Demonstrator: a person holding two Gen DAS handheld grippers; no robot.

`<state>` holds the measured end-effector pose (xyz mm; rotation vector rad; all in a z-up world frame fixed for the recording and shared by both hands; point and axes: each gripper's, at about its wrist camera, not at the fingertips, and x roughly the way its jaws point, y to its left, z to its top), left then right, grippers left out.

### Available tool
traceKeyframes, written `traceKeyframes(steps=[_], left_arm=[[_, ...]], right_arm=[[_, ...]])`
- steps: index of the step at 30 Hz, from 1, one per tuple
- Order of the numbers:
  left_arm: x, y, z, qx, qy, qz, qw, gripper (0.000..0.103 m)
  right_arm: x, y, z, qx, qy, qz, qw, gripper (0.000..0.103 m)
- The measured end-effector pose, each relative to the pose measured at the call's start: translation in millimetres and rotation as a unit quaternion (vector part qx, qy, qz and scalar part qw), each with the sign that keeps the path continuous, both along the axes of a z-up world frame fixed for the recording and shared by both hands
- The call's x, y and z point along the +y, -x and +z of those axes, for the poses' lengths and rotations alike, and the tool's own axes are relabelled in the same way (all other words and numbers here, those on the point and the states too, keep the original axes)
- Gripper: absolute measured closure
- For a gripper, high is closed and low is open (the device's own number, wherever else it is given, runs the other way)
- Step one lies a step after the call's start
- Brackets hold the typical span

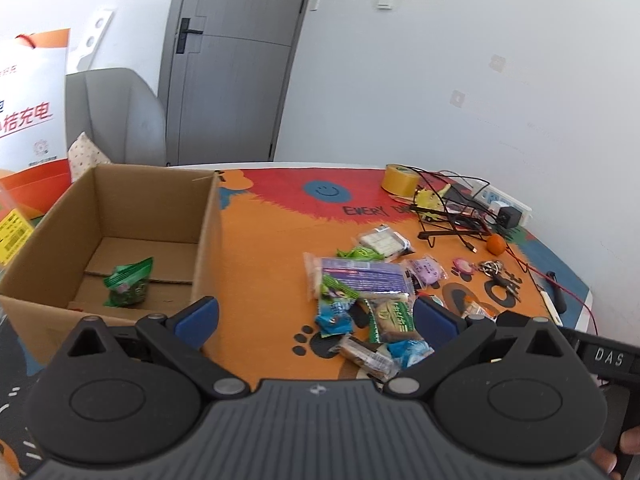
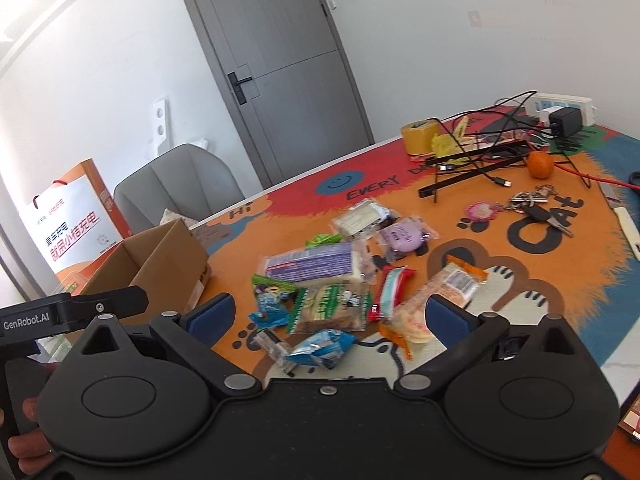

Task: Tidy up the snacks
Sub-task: 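Move both open tools back from the box to the snack pile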

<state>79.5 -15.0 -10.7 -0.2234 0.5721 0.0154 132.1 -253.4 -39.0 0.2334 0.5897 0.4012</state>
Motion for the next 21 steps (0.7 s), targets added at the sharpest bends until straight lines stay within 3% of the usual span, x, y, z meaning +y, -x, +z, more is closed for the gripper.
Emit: traceKeyframes(steps=[18, 21], left_arm=[[-25, -41, -45, 0.055, 0.013, -0.01, 0.9984, 0.003], [-28, -46, -51, 0.058, 0.01, -0.011, 0.9982, 0.008]], right_arm=[[-18, -17, -34, 0.039, -0.002, -0.024, 0.999, 0.001], [-20, -24, -41, 0.05, 0.001, -0.033, 0.998, 0.007]])
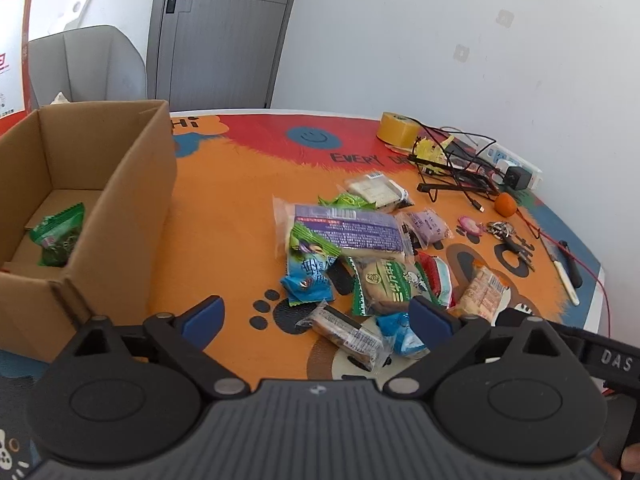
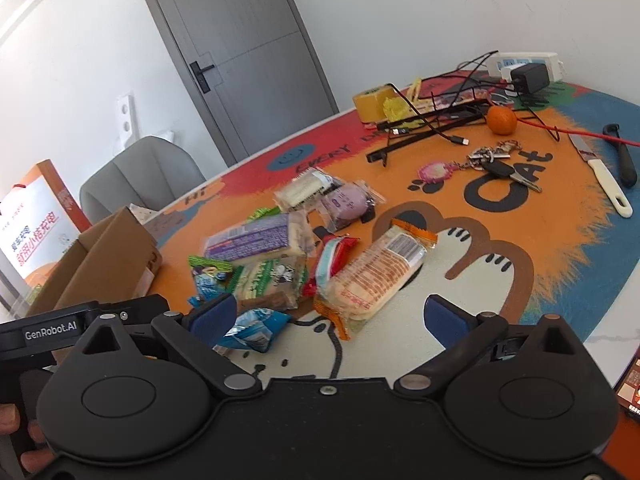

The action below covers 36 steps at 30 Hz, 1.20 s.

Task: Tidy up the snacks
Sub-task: 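Grasp a clear wrapped bar with the left tool while the right tool grasps the cream bread packet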

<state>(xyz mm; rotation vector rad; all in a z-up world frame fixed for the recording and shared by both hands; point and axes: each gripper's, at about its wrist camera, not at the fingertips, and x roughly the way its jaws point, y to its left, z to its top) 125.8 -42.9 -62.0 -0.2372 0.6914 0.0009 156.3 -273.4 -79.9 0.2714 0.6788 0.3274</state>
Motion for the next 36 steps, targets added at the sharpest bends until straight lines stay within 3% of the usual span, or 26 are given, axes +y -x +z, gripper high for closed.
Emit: traceKeyframes(steps=[3, 7, 11, 22, 28, 30, 32, 36], left_arm=[[-3, -6, -7, 0.011, 0.001, -0.003, 0.9999, 0.017], [-6, -17, -17, 0.024, -0.003, 0.001, 0.9997, 0.023], [-10, -25, -25, 0.038, -0.007, 0.005, 0.9992, 0.036], [-18, -27, -31, 0.047, -0.037, -0.005, 0.9982, 0.037], [-14, -25, -31, 0.042, -0.043, -0.002, 0.9982, 0.058], [-13, -25, -32, 0.04, -0.041, -0.006, 0.9983, 0.073], [-12, -24, -31, 0.041, -0.038, -0.008, 0.9984, 0.084], [-7, -20, -31, 0.042, -0.026, -0.01, 0.9987, 0.085]], right_arm=[[-1, -8, -7, 0.011, -0.004, -0.006, 1.0, 0.015], [1, -18, -13, 0.014, 0.002, -0.015, 1.0, 0.018], [4, -30, -18, 0.016, 0.012, -0.027, 0.999, 0.022], [14, -43, -23, 0.015, 0.046, -0.036, 0.998, 0.027], [9, -33, -22, 0.017, 0.055, -0.034, 0.998, 0.05], [8, -30, -21, 0.02, 0.048, -0.024, 0.998, 0.063], [7, -26, -21, 0.022, 0.047, -0.022, 0.998, 0.068], [5, -17, -19, 0.025, 0.055, -0.016, 0.998, 0.07]])
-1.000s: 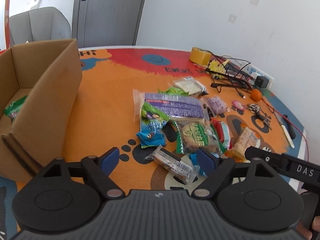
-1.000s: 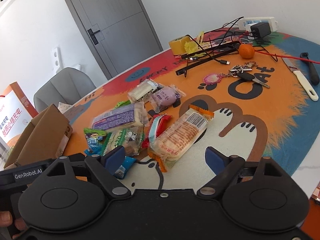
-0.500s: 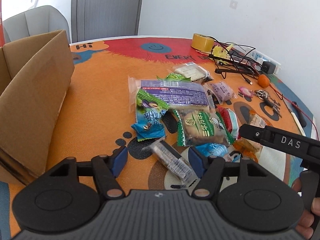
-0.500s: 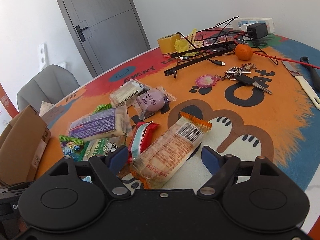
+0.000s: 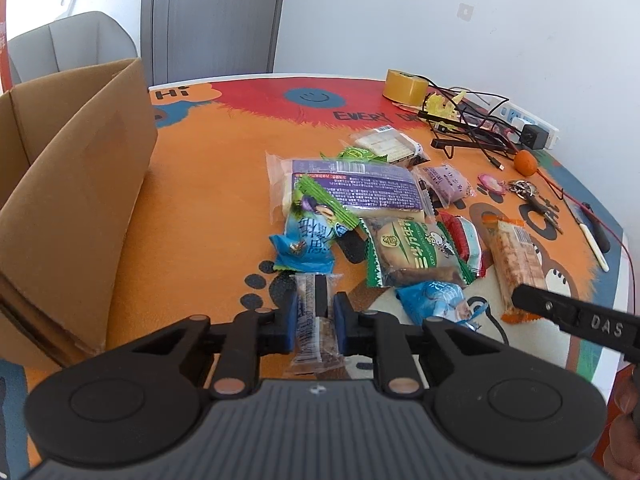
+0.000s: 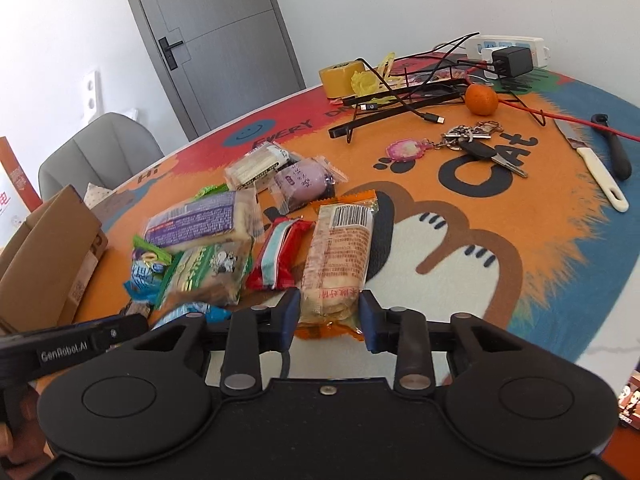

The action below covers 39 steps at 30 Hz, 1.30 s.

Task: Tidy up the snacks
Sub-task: 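Grasp a clear wrapped bar with the left tool while the right tool grasps the cream bread packet, then release the clear bar into the box with the left tool while the right releases the bread packet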

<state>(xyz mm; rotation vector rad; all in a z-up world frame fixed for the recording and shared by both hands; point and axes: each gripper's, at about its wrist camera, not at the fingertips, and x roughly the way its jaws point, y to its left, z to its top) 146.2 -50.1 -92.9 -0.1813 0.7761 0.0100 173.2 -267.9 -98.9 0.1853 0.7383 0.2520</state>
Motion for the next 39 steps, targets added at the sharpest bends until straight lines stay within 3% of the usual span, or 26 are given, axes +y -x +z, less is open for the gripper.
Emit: traceKeyframes(steps=[6, 7, 9, 16, 19, 20, 21, 24, 39], left_arm=[[8, 5, 1, 0.001, 0.006, 0.012, 0.9999, 0.085], [9, 5, 1, 0.001, 0.006, 0.013, 0.9999, 0.085], [11, 6, 1, 0.001, 0.006, 0.015, 0.9999, 0.085], [12, 2, 0, -0.003, 0.007, 0.014, 0.9999, 0.085], [13, 2, 1, -0.007, 0.014, 0.011, 0.9998, 0.085], [14, 3, 3, -0.011, 0.017, 0.012, 0.9997, 0.085], [15, 4, 5, -0.016, 0.02, 0.011, 0.9996, 0.085], [16, 10, 14, -0.035, 0.019, 0.011, 0.9992, 0.085], [35, 33, 57, -0.096, 0.016, 0.026, 0.995, 0.085]], right_arm=[[-5, 9, 4, 0.002, 0.019, -0.011, 1.0, 0.064], [-5, 8, 4, 0.002, 0.021, -0.013, 1.0, 0.061], [-4, 7, 3, -0.003, 0.019, -0.016, 1.0, 0.043], [7, -3, -3, -0.015, 0.031, -0.016, 0.999, 0.039], [15, -2, -5, -0.025, 0.069, -0.016, 0.997, 0.049], [16, -2, -4, -0.027, 0.081, -0.023, 0.996, 0.064], [14, -3, -3, -0.025, 0.08, -0.027, 0.996, 0.067], [5, -2, 1, -0.019, 0.043, -0.03, 0.998, 0.067], [47, 15, 40, -0.062, 0.009, 0.021, 0.998, 0.067]])
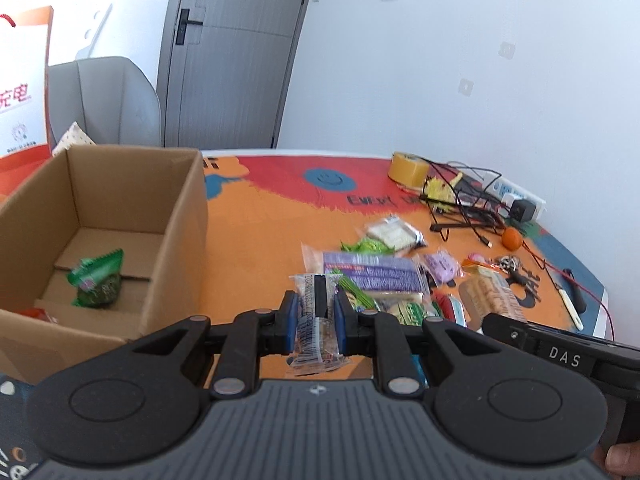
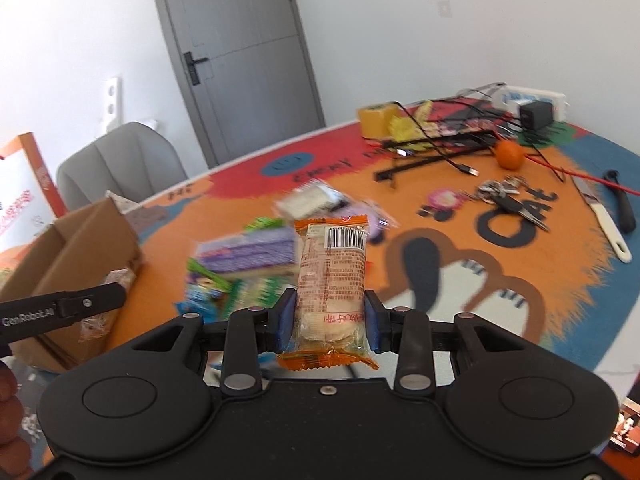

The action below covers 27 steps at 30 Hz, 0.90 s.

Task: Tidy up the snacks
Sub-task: 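Release the clear bar into the box with the left tool while the right releases the bread packet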

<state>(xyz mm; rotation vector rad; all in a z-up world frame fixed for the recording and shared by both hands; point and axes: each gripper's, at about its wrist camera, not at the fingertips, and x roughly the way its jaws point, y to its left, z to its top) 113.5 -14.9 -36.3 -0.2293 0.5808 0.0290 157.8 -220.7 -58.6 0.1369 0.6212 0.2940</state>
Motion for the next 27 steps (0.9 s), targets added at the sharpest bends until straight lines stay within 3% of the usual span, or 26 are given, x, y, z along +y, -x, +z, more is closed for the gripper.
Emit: traceKeyframes(steps=[9, 27], left_arm=[[20, 11, 23, -0.026, -0.002, 0.024, 0.9994, 0.085], [80, 38, 49, -0.046, 0.001, 0.075, 0.9961, 0.085]], right_arm=[[34, 1, 24, -0.01, -0.038, 0.041, 0.998, 0.067], [104, 7, 53, -0.017, -0.059, 0.109, 0.992, 0.067]])
